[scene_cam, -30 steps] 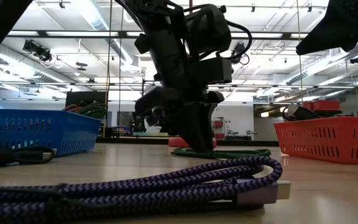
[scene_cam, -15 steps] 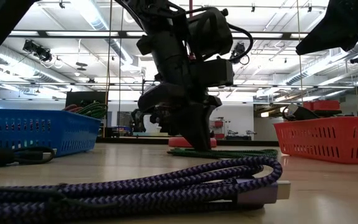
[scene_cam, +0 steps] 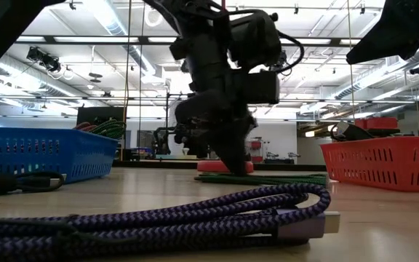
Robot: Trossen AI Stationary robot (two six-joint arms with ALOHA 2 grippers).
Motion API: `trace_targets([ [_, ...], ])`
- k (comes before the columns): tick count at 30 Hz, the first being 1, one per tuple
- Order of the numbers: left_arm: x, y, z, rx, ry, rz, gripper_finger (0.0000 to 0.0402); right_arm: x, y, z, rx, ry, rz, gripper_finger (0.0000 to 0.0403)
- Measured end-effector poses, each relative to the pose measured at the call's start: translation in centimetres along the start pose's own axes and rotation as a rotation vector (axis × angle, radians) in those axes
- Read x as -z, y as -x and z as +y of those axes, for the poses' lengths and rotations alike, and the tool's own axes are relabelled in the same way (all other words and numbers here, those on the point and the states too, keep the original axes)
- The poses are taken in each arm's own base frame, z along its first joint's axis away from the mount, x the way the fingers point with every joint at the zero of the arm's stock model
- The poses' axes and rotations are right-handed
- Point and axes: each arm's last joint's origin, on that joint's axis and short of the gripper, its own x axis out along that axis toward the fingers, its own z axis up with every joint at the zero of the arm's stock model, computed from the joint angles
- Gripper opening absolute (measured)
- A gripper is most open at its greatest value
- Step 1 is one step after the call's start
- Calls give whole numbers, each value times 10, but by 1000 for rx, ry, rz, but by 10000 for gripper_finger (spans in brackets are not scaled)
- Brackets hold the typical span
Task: Pick & Place USB Port
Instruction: Put the green and black charger cable into the blue bin
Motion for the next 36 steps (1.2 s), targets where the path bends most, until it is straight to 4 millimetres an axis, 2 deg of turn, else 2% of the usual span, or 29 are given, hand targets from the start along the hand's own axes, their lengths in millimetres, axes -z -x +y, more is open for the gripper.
trace_targets([
  [6,-5,22,10,-126,35,159,11,0,0,0,0,4,1,71],
  [11,-5,50,18,-173,144,163,10,1,0,0,-4,8,10,71],
  [16,-8,101,26,-247,218,41,10,2,-1,-1,4,24,17,71],
  [19,1,137,32,-309,317,-30,10,3,-2,1,9,33,21,71],
  [23,22,185,34,-422,527,-141,10,6,-4,2,22,58,32,71],
  [27,55,218,19,-504,678,-216,10,7,-4,2,27,75,34,71],
  [32,103,238,-12,-529,905,-336,10,6,-4,3,24,74,29,71],
  [36,139,238,-43,-525,1079,-428,10,5,-4,4,24,65,18,71],
])
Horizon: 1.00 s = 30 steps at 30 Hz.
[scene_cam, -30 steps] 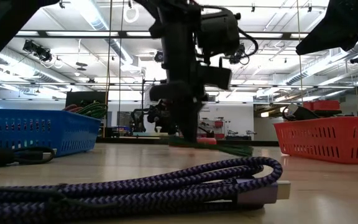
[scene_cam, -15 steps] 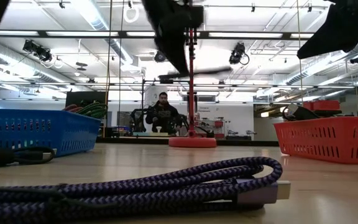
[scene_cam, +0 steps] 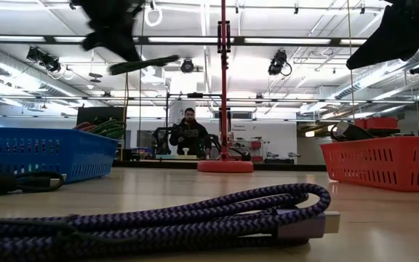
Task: Pick & Place USB Port
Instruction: Put the green and black charger cable into the blue bin
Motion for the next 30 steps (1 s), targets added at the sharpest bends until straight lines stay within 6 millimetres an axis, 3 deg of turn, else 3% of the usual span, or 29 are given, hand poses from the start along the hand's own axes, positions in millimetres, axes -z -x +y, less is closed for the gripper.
trace_targets([
  [6,62,19,10,75,230,-28,10,-1,0,0,14,1,-22,71],
  [14,132,24,-10,154,407,-62,10,-1,0,0,13,0,-22,71],
  [22,173,21,-30,141,448,-65,10,-1,0,0,14,2,-22,71],
  [30,199,9,-37,55,465,6,10,-1,0,0,12,0,-23,71],
])
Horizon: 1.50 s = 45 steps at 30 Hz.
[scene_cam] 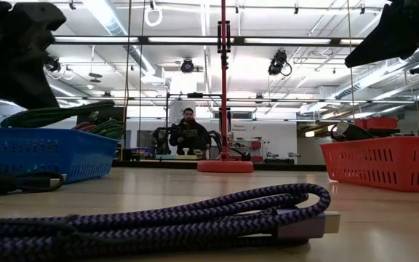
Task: Pick & Place USB Port
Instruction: Put the green and black charger cable into the blue bin, then put the black charger cable into the red bin
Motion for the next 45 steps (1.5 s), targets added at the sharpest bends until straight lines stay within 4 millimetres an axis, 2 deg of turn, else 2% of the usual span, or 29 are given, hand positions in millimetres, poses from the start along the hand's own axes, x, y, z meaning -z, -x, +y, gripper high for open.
trace_targets([
  [15,2,-4,10,-131,-34,41,11,0,0,0,3,-2,-5,71],
  [25,0,-4,10,-109,-65,-16,83,-1,0,0,11,-1,-14,71],
  [29,0,-4,10,-98,-74,-36,97,-1,0,0,10,-3,-15,71],
  [35,2,-4,11,-138,-71,39,110,-1,0,0,10,-4,-15,71],
  [45,-1,-3,10,-111,-93,-16,143,-1,0,0,9,-4,-15,71],
])
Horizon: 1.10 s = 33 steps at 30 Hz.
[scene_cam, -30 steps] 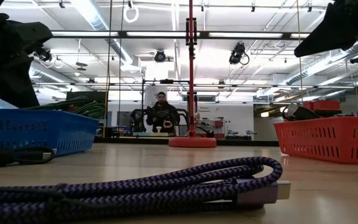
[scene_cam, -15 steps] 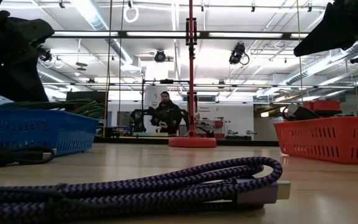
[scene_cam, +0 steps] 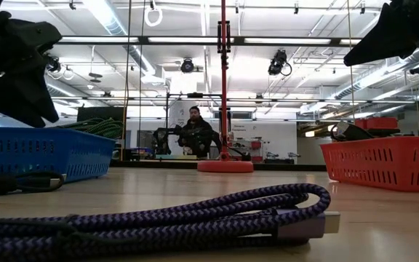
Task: Pick & Place USB Port
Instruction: Put the black charger cable into the red bin
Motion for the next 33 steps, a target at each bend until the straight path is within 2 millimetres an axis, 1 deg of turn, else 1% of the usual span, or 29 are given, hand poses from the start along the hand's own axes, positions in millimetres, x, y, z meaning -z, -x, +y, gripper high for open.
trace_targets([
  [2,-2,3,-3,11,-23,10,152,0,0,0,0,0,0,71],
  [6,-8,16,-15,54,-85,67,165,0,0,0,0,0,0,71],
  [11,-15,37,-41,136,-154,202,167,0,0,0,0,-2,0,71],
  [14,-13,42,-59,234,-146,277,167,0,0,0,0,-3,0,71],
  [18,-3,37,-75,307,-107,390,167,0,0,0,-1,-6,-1,71],
  [27,35,7,-75,109,-35,539,167,0,0,0,-4,-10,-1,71],
  [30,44,0,-77,93,-17,568,167,0,0,0,-5,-6,-1,71],
  [33,48,-3,-78,91,-9,591,167,0,0,0,-4,-3,-1,71],
])
